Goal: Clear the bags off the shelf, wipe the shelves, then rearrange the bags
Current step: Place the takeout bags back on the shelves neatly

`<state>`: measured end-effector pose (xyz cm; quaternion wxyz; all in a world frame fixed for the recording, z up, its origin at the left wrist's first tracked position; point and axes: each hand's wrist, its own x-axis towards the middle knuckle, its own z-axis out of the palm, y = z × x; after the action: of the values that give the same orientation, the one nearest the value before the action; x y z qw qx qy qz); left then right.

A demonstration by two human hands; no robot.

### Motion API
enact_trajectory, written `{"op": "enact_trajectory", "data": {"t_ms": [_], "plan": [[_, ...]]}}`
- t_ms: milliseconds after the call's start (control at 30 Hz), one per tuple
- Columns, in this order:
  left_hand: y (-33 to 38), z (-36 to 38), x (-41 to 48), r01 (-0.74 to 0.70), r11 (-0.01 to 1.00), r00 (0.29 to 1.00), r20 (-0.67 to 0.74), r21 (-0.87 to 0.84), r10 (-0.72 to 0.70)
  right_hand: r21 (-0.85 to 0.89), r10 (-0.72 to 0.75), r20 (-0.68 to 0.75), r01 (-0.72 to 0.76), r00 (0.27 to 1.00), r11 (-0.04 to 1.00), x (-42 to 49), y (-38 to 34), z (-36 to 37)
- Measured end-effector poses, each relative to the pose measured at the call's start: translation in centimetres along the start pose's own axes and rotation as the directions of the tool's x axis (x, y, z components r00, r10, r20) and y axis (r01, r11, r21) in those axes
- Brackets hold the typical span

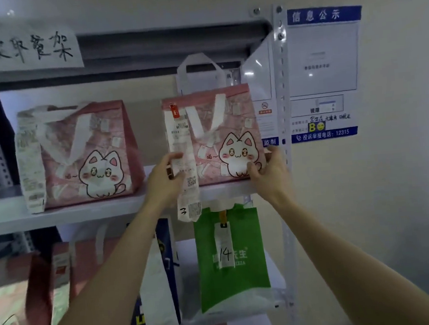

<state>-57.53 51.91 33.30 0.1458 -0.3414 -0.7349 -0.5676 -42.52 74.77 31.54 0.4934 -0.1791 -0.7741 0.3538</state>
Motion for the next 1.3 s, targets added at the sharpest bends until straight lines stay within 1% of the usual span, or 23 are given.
{"op": "enact_trajectory", "data": {"t_ms": [33, 100, 133, 200, 233, 267, 333, 367, 433, 467, 500, 567, 633, 667, 767, 833, 867, 933, 1033, 1100, 1200, 1300], "plan": [[0.1, -0.6, -0.2, -0.011, 1.000, 1.000, -0.022, -0.015, 0.011, -0.001, -0.065, -0.081, 0.066, 0.995, 0.998, -0.6, -0.4, -0.1], [0.4, -2.2, -0.9, -0.044, 0.999, 0.995, -0.095, -0.009, 0.043, -0.004, -0.213, -0.217, 0.217, 0.953, 0.976, -1.9, -2.0, 0.3], [0.5, -3.2, -1.3, -0.056, 0.998, 0.988, -0.141, 0.015, 0.057, 0.009, -0.276, -0.244, 0.286, 0.930, 0.958, -2.6, -3.1, 0.7], [0.5, -5.6, -2.3, -0.074, 0.995, 0.969, -0.230, 0.071, 0.088, 0.057, -0.381, -0.242, 0.405, 0.892, 0.913, -3.8, -5.8, 2.0], [0.3, -6.9, -2.8, -0.089, 0.991, 0.957, -0.266, 0.097, 0.112, 0.105, -0.409, -0.219, 0.438, 0.886, 0.893, -4.3, -7.4, 2.9], [0.1, -8.4, -3.3, -0.104, 0.987, 0.943, -0.303, 0.119, 0.136, 0.174, -0.416, -0.165, 0.442, 0.894, 0.880, -4.7, -9.0, 3.9], [-0.5, -11.5, -4.1, -0.124, 0.978, 0.898, -0.399, 0.168, 0.183, 0.306, -0.420, -0.007, 0.402, 0.907, 0.863, -5.6, -12.0, 6.2], [-1.0, -13.1, -4.4, -0.121, 0.972, 0.864, -0.461, 0.202, 0.203, 0.333, -0.431, 0.068, 0.387, 0.900, 0.860, -6.1, -13.4, 7.6], [-2.3, -16.2, -4.7, -0.055, 0.965, 0.786, -0.585, 0.258, 0.201, 0.316, -0.453, 0.196, 0.381, 0.870, 0.869, -6.9, -15.4, 10.8], [-3.0, -17.6, -4.7, 0.001, 0.962, 0.756, -0.630, 0.275, 0.179, 0.291, -0.448, 0.246, 0.375, 0.860, 0.880, -7.2, -16.2, 12.4], [-3.9, -19.0, -4.6, 0.057, 0.958, 0.745, -0.651, 0.282, 0.147, 0.267, -0.429, 0.280, 0.360, 0.858, 0.894, -7.4, -16.8, 14.0], [-5.5, -21.6, -4.2, 0.132, 0.959, 0.781, -0.622, 0.250, 0.054, 0.239, -0.376, 0.311, 0.311, 0.873, 0.920, -7.4, -17.5, 16.9], [-7.1, -24.1, -3.4, 0.176, 0.967, 0.844, -0.533, 0.186, -0.051, 0.199, -0.303, 0.344, 0.246, 0.889, 0.949, -7.1, -17.7, 19.5], [-7.9, -25.3, -2.8, 0.186, 0.966, 0.875, -0.477, 0.178, -0.081, 0.181, -0.259, 0.368, 0.204, 0.893, 0.962, -6.9, -17.8, 20.6], [-10.1, -28.6, -1.3, 0.142, 0.969, 0.960, -0.267, 0.202, -0.085, 0.181, -0.162, 0.391, 0.097, 0.906, 0.979, -7.1, -18.5, 24.1], [-11.7, -31.0, -0.8, 0.075, 0.965, 0.990, -0.132, 0.252, -0.043, 0.155, -0.129, 0.357, 0.078, 0.925, 0.985, -8.0, -19.9, 26.7], [-12.5, -32.6, -0.7, 0.060, 0.961, 0.995, -0.097, 0.270, -0.035, 0.137, -0.124, 0.338, 0.082, 0.933, 0.987, -8.5, -21.0, 28.1], [-13.7, -36.3, -0.7, 0.080, 0.963, 0.993, -0.101, 0.256, -0.056, 0.117, -0.132, 0.332, 0.098, 0.934, 0.988, -9.9, -23.4, 31.3], [-15.6, -42.7, -1.0, 0.152, 0.971, 0.974, -0.192, 0.185, -0.116, 0.126, -0.161, 0.359, 0.123, 0.919, 0.984, -12.5, -27.6, 36.2], [-16.9, -46.9, -1.7, 0.174, 0.970, 0.961, -0.244, 0.171, -0.129, 0.154, -0.177, 0.386, 0.126, 0.905, 0.980, -14.8, -30.6, 39.2], [-18.7, -52.1, -3.0, 0.169, 0.958, 0.960, -0.261, 0.231, -0.106, 0.207, -0.204, 0.413, 0.127, 0.887, 0.970, -17.7, -34.4, 42.9], [-20.2, -55.7, -3.9, 0.170, 0.944, 0.960, -0.265, 0.281, -0.094, 0.202, -0.210, 0.427, 0.134, 0.880, 0.970, -19.5, -36.9, 45.3]]}}
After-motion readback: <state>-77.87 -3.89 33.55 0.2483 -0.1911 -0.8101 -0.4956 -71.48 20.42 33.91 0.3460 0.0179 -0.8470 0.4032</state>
